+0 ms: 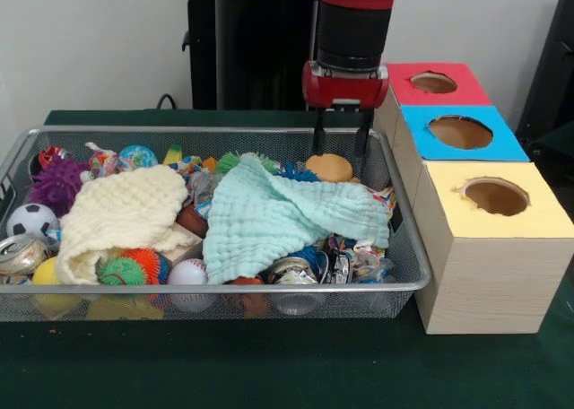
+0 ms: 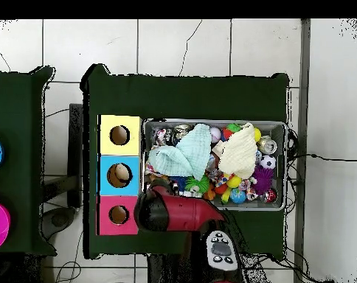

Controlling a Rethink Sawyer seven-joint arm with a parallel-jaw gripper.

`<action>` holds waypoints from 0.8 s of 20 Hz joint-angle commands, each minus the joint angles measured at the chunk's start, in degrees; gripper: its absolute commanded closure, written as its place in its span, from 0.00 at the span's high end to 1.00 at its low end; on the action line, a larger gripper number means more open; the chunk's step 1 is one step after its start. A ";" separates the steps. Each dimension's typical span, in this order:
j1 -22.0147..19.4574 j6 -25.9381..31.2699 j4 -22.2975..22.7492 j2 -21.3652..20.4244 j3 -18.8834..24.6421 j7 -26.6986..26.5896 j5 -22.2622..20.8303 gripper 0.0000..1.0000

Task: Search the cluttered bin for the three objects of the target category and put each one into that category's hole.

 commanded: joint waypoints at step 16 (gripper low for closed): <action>1.48 -3.93 -22.00 8.19 -0.66 9.39 3.79 1.00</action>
